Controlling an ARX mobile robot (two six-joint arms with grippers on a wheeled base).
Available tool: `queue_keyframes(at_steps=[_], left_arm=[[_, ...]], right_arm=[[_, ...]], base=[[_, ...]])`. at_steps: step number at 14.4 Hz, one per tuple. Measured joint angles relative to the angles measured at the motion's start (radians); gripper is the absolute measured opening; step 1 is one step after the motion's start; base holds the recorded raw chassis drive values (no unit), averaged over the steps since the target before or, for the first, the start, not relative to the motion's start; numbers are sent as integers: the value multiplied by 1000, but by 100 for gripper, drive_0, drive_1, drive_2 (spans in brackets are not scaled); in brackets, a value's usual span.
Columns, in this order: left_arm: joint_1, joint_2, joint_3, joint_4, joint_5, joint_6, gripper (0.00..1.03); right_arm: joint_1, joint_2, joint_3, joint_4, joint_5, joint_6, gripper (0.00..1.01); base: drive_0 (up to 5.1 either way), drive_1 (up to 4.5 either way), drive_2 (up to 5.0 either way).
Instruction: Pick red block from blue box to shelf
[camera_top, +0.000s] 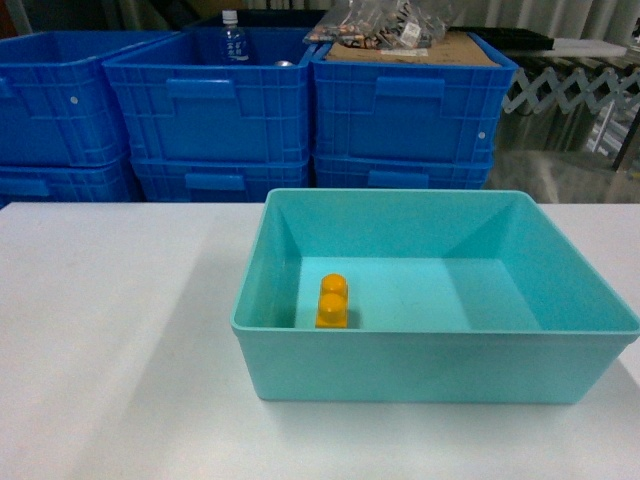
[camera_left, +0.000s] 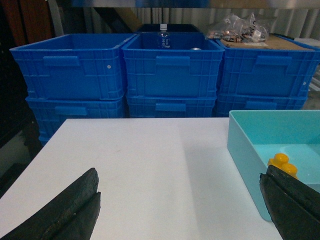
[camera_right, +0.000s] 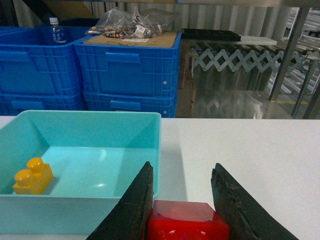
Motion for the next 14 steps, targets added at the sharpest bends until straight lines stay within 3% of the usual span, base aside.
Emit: queue_keyframes(at_steps=[1,2,3,14], left_arm=[[0,0,0,0,0,0,98],[0,0,0,0,0,0,98],[0,0,0,0,0,0,98],[0,0,0,0,0,0,98]], right_arm=[[-16,-53,0,-48,-16,0,29],[-67,-98,-1,-94,-83,-2,29],[-119,-142,-1,-138,-110,-3,29],[-118,-462,-1,-444,-120,-3,29]], base=[[0,0,0],[0,0,0],[0,0,0],[0,0,0]])
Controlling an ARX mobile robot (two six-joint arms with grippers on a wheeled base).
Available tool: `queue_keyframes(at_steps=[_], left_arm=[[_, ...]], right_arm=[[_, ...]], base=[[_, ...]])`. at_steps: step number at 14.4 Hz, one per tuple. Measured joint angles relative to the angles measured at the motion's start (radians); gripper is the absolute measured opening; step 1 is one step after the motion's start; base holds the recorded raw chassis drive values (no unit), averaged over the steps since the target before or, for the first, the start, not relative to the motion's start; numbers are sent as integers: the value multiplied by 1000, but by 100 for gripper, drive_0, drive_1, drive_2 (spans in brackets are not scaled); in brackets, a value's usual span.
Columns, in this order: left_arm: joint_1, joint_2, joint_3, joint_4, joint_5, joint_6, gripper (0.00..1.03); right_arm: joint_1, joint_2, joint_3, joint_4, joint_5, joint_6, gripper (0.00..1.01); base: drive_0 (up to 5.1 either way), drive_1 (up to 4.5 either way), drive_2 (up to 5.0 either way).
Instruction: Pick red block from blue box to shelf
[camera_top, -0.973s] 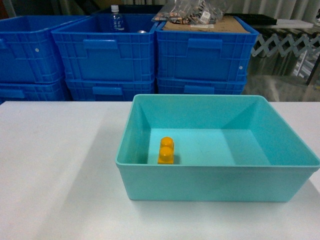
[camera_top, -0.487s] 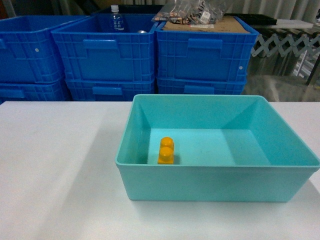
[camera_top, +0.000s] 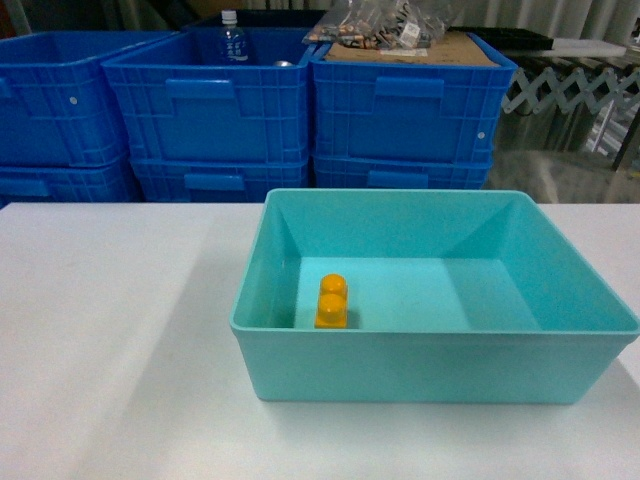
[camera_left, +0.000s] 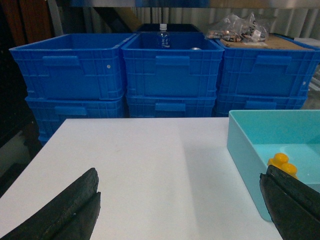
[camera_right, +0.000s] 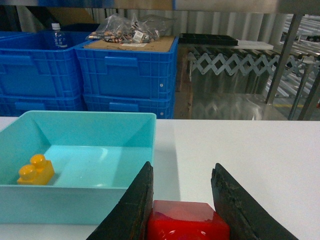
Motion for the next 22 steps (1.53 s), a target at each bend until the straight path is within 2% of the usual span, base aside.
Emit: queue_keyframes(at_steps=[3,4,5,6,7,16,22], left_arm=[[0,0,0,0,0,0,98],[0,0,0,0,0,0,98],[0,0,0,0,-1,0,98],[0,0,0,0,0,0,98],[0,0,0,0,0,0,98],[2,0,0,0,0,0,98],[1,0,0,0,0,0,98]], right_arm=[[0,-49,0,-48,0,0,29],[0,-94,1,-115,0,0,29],[0,-188,1,-234,-2,0,29],[0,-221,3,-208,-3,0,29],[0,-220,1,-235,-3,0,29],[0,-220,1,-229,-3,0,29],[0,-220,1,-229,-3,0,29]], base=[[0,0,0],[0,0,0],[0,0,0],[0,0,0],[0,0,0],[0,0,0],[-145,-145,-145]])
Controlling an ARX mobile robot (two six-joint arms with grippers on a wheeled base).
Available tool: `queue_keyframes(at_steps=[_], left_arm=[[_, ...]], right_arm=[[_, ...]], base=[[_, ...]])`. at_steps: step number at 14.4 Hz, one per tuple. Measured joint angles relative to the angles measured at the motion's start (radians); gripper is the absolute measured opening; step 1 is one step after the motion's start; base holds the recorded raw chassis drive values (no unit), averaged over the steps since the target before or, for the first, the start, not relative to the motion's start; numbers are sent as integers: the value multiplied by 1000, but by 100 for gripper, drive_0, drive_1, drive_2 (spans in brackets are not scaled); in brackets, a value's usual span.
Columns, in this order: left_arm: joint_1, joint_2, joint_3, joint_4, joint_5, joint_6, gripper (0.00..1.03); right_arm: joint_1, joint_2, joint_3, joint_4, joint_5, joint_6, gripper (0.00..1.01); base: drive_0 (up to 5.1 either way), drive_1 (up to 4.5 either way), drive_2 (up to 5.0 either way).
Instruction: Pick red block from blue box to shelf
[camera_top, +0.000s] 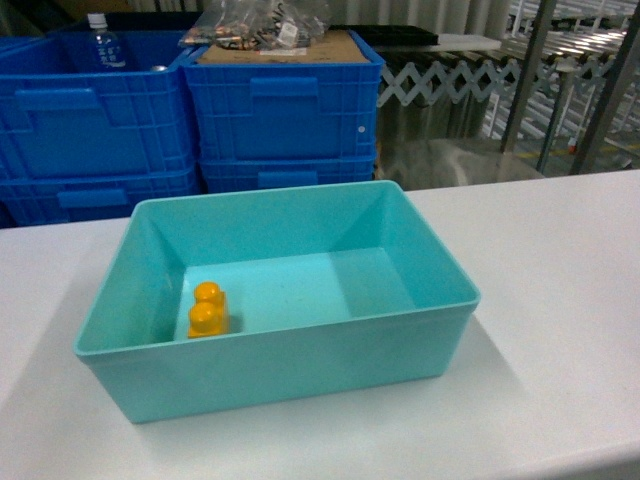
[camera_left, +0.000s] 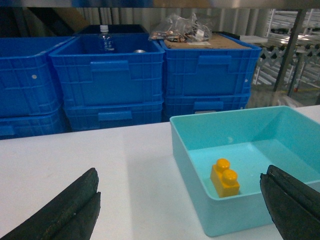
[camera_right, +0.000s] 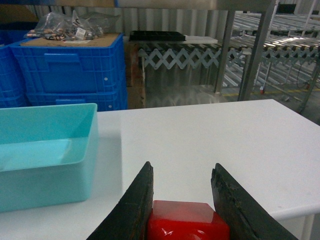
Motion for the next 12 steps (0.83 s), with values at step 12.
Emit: queue_keyframes(at_steps=[12], left_arm=[[0,0,0,0,0,0,98]], right_arm=[[0,0,0,0,0,0,29]], base=[[-145,-145,-145]])
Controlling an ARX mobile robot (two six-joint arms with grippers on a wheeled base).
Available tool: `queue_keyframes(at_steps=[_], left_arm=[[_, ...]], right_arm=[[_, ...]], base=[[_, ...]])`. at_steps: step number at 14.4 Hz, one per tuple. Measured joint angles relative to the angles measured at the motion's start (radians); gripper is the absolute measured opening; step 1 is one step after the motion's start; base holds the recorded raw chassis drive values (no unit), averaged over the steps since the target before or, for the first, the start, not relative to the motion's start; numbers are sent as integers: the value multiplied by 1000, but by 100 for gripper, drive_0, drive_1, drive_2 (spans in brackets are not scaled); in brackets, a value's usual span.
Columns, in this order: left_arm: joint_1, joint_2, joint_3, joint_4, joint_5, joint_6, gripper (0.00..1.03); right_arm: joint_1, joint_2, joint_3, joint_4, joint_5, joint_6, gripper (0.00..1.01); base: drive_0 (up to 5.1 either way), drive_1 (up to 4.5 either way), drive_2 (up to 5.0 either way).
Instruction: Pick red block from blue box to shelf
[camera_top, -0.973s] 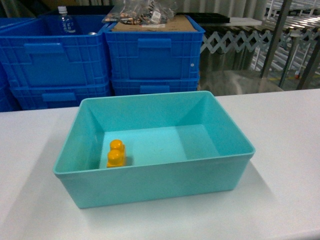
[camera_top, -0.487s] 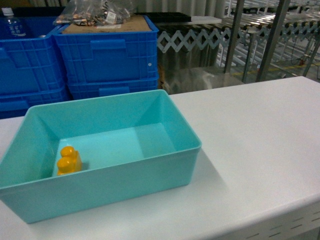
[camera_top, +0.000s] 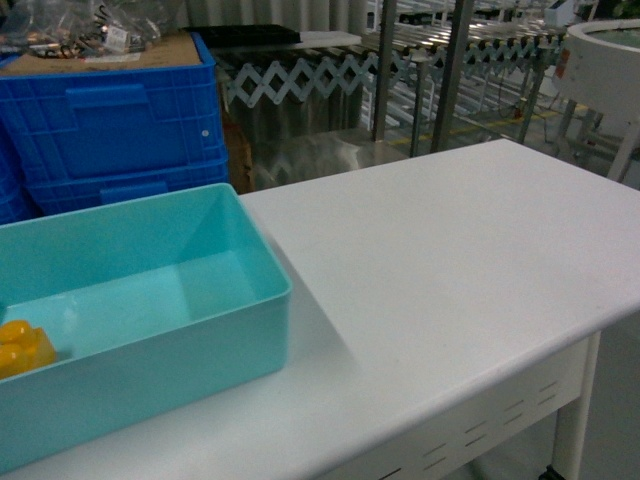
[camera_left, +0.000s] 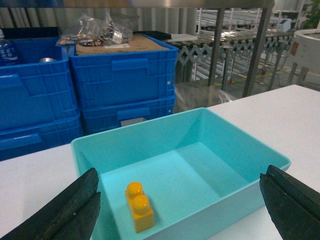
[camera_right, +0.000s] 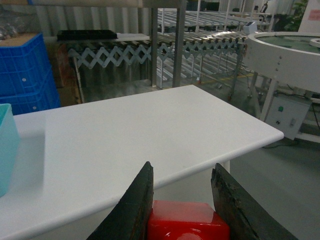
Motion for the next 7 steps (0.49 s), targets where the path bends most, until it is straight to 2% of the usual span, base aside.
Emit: queue_keyframes(at_steps=[7], left_arm=[[0,0,0,0,0,0,98]], right_arm=[[0,0,0,0,0,0,29]], base=[[-161,-161,-161]])
